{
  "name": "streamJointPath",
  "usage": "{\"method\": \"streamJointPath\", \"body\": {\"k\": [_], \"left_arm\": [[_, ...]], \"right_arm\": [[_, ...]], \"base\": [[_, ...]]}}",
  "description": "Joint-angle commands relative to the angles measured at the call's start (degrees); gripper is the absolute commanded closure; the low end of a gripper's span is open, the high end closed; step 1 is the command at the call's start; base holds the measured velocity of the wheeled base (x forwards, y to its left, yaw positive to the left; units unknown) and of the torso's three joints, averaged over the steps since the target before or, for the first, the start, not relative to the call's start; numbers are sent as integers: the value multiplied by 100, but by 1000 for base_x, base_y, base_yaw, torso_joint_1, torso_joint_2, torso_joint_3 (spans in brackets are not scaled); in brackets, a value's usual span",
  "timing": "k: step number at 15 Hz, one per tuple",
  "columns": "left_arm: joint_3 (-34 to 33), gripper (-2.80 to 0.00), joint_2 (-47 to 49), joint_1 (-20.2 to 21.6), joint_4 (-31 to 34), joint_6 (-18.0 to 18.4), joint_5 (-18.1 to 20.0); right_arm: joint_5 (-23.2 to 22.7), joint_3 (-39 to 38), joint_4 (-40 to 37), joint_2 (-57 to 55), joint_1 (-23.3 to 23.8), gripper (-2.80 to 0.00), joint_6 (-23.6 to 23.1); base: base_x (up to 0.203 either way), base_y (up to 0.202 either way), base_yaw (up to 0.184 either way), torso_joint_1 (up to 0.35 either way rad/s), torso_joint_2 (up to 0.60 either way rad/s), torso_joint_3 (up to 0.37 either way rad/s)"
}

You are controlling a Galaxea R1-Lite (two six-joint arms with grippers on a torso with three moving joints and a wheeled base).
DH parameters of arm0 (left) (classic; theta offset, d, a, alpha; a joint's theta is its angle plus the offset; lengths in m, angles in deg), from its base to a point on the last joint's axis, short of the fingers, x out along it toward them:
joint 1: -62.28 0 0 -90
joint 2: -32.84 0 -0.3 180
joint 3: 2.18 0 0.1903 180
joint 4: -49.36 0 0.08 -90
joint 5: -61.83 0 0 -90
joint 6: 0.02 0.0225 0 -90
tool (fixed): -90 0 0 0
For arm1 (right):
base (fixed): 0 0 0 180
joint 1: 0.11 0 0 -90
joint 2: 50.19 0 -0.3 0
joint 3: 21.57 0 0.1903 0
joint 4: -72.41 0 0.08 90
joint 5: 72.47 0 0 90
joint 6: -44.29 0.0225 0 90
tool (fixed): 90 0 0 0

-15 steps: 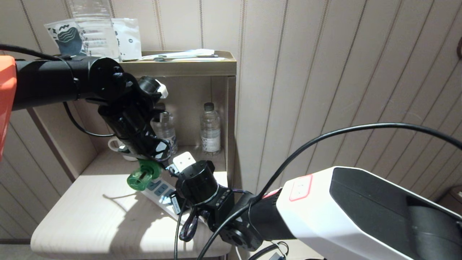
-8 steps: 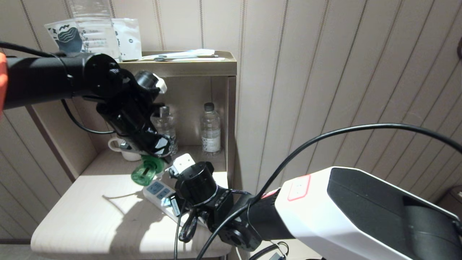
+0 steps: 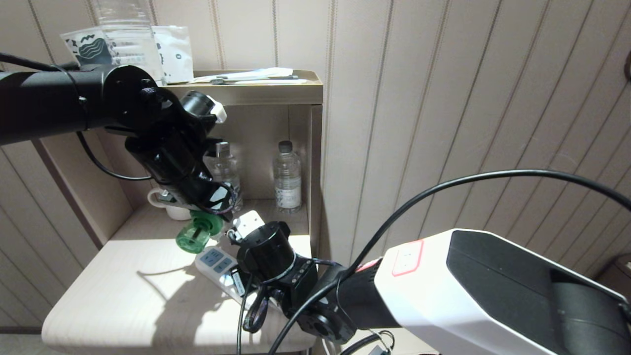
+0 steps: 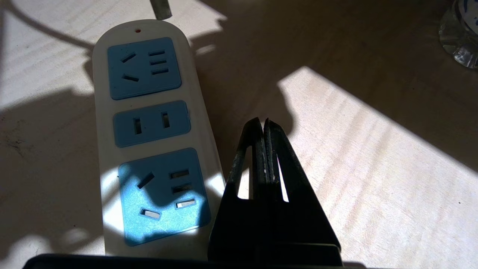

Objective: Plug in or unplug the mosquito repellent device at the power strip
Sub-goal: Place the mosquito repellent liquid on the table

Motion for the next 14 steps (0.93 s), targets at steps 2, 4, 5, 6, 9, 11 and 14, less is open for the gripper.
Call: {"method": "streamJointPath", "body": {"k": [2, 4, 5, 6, 9, 11, 14], "left_arm": [[-56, 0, -80, 169, 40, -25, 28], [-243, 0, -246, 328, -15, -38, 88], [-556, 0, -438, 417, -173, -37, 119], [-973, 0, -604, 492, -484, -27, 142], [-2275, 0, -1021, 602, -1948, 7, 123], [-2785, 0, -1299, 670, -2681, -21, 153], [-3399, 0, -1570, 839, -3579, -43, 314]], "right_arm": [[21, -62, 25, 81, 31, 0, 10], [21, -120, 21, 304, 80, 0, 8], [21, -161, 18, 482, 115, 0, 7], [21, -208, 20, 597, 146, 0, 13], [31, -240, 8, 818, 154, 0, 9], [120, -223, 6, 900, 167, 0, -15], [135, -196, -2, 952, 197, 0, -28]], "base": [[0, 0, 0, 0, 0, 0], [0, 0, 0, 0, 0, 0], [0, 0, 0, 0, 0, 0], [0, 0, 0, 0, 0, 0], [0, 0, 0, 0, 0, 0], [0, 0, 0, 0, 0, 0], [0, 0, 0, 0, 0, 0]]}}
